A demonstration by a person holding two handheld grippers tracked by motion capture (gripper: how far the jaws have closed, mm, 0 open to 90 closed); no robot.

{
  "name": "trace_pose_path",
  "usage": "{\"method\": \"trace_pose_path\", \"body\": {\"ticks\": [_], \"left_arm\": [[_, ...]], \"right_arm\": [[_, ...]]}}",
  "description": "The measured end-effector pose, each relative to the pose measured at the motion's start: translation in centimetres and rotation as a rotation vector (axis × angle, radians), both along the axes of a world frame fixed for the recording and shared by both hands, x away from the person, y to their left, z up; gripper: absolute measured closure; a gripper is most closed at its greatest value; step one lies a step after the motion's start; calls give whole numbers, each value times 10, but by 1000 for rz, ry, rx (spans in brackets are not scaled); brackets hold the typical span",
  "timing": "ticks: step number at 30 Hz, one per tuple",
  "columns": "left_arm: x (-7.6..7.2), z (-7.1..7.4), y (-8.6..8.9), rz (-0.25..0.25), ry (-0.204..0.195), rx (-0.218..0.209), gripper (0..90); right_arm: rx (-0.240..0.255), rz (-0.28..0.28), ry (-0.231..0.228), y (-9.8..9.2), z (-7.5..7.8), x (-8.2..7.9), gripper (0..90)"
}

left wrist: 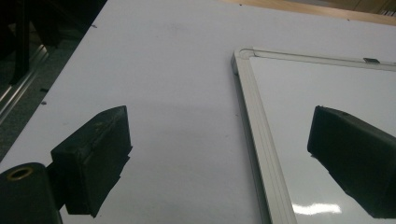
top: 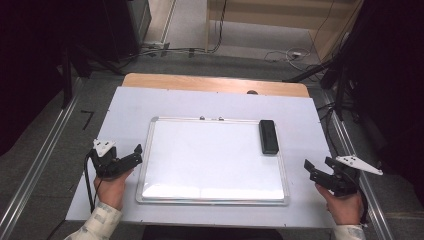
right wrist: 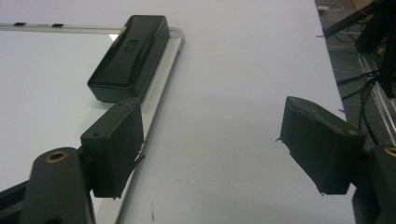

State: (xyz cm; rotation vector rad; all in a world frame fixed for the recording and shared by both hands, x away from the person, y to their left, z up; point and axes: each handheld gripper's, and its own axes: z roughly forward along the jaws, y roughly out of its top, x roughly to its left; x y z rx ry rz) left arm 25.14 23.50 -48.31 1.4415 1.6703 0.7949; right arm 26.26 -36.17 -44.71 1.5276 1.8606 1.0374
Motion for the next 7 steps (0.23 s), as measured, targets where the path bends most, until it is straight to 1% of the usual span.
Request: {"method": "trace_pose_path", "body": {"ticks": [4,7], "left_arm": [[0,0,0,1,-1,-1,66],[0,1,0,0,-6,-5,66]], "right_arm": [[-5,-32,2,-10,-1,-2,201],[-6,-72,17,-20,-7,-1,195]]}}
